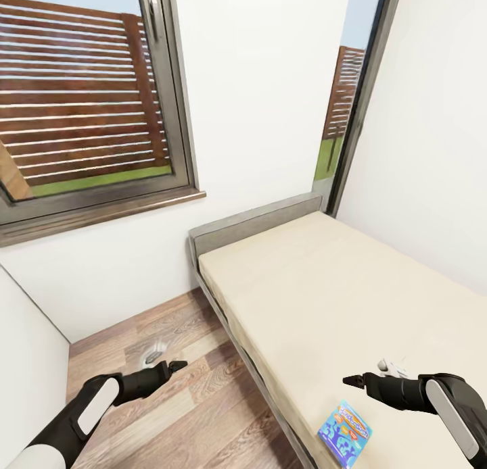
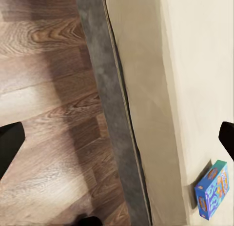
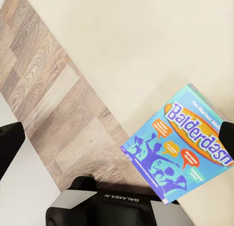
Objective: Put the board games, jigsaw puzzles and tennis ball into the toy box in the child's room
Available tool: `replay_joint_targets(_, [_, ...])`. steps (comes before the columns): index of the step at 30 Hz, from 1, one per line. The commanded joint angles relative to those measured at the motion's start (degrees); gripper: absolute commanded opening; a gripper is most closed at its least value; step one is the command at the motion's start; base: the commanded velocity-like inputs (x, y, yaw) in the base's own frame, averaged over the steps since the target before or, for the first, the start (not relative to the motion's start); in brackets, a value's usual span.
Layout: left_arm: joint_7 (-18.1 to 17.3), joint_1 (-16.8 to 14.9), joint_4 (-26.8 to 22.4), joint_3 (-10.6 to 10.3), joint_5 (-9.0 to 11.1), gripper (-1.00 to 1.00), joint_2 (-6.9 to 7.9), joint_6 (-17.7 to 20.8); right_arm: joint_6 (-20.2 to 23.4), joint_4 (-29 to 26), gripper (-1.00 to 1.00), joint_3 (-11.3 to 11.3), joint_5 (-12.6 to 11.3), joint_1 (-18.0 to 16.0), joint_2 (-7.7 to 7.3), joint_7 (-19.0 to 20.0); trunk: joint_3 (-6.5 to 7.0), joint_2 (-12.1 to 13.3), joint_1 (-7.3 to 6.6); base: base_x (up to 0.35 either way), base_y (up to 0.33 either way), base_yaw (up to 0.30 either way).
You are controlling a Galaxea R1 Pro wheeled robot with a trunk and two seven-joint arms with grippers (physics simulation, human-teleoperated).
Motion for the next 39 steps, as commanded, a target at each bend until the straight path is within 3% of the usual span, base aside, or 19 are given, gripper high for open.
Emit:
replay_joint_targets(1, [1.1,0.0,0.1,-0.2,0.3,1.00,0.06,0.2,0.2,0.0,1.00,-0.1,0.5,0.0,0.01,0.5,-0.01,0.0,0.00,0.000,0.000,-0.052])
replay_joint_targets(6, [3.6,0.0,-0.1,-0.2,0.3,1.00,0.06,0.2,0.2,0.0,1.00,-0.1,0.5,0.0,0.01,0.6,0.15,0.0,0.00,0.000,0.000,-0.040])
replay_joint_targets(9, [4.6,0.0,-3.9,-0.2,0.0,1.00,0.13,0.3,0.2,0.0,1.00,-0.1,0.5,0.0,0.01,0.5,0.19,0.0,0.00,0.000,0.000,-0.017])
replay_joint_targets(22, [5.3,0.0,-7.9,-0.3,-0.7,1.00,0.21,0.6,0.3,1.5,1.00,-0.3,0.6,0.0,-0.04,0.5,0.24,0.0,0.00,0.000,0.000,-0.005])
replay_joint_targets(28, [5.4,0.0,-8.4,-0.4,-0.8,1.00,0.23,0.9,0.3,6.1,1.00,-0.5,0.6,0.0,-0.07,0.4,0.24,0.0,0.00,0.000,0.000,-0.001])
replay_joint_targets(39, [5.5,0.0,-8.4,-0.8,-0.9,1.00,0.23,1.7,0.4,7.6,1.00,-0.6,0.7,0.0,-0.07,0.4,-1.73,-4.4,2.41,0.000,0.000,-0.088])
